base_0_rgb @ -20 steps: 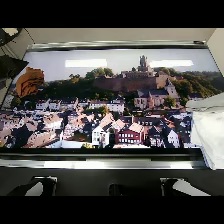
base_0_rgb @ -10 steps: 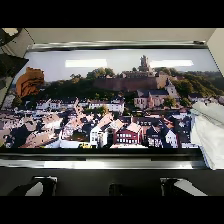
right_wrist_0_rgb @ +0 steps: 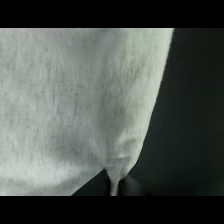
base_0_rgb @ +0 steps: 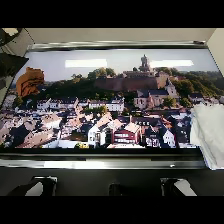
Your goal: Fold the shirts.
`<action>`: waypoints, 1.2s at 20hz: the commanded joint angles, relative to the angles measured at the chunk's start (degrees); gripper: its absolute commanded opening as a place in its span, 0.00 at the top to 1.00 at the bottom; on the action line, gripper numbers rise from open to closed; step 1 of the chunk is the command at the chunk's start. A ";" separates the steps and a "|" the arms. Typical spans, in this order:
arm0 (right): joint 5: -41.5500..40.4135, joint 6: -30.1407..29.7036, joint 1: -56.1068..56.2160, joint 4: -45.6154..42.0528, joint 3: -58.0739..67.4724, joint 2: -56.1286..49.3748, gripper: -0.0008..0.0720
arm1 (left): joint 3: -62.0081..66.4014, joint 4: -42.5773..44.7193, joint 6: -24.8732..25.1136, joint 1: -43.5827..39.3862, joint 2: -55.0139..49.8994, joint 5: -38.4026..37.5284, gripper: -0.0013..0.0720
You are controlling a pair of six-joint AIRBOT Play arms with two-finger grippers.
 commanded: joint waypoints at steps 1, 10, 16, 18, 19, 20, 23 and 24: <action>-8.85 -0.15 -0.04 -2.78 -8.31 0.94 0.91 | 0.00 -0.07 0.04 0.00 -0.02 0.04 0.93; -22.25 -12.44 6.32 2.14 26.25 0.96 0.13 | 13.84 16.70 -3.85 -4.09 -2.38 -0.15 0.94; -17.90 -5.57 46.51 10.78 36.41 -0.26 0.14 | 21.05 58.23 -18.01 -19.12 -14.82 -20.24 0.48; -10.27 -2.93 60.57 10.47 32.39 -2.91 0.13 | 13.09 54.34 -17.68 -20.70 -16.44 -32.02 0.14; -8.09 -2.84 66.51 10.08 29.27 -4.37 0.12 | 5.92 51.43 -17.09 -21.14 -15.17 -31.71 0.14; -6.97 -2.34 70.79 10.08 26.12 -5.64 0.11 | -1.16 48.65 -17.18 -21.35 -12.59 -28.61 0.14; -7.37 0.85 78.49 9.66 18.99 -8.61 0.07 | -18.25 46.16 -20.44 -21.31 -1.77 -14.62 0.14; -7.43 1.22 79.56 8.50 18.60 -9.31 0.01 | -20.79 46.31 -20.37 -21.27 0.52 -12.31 0.14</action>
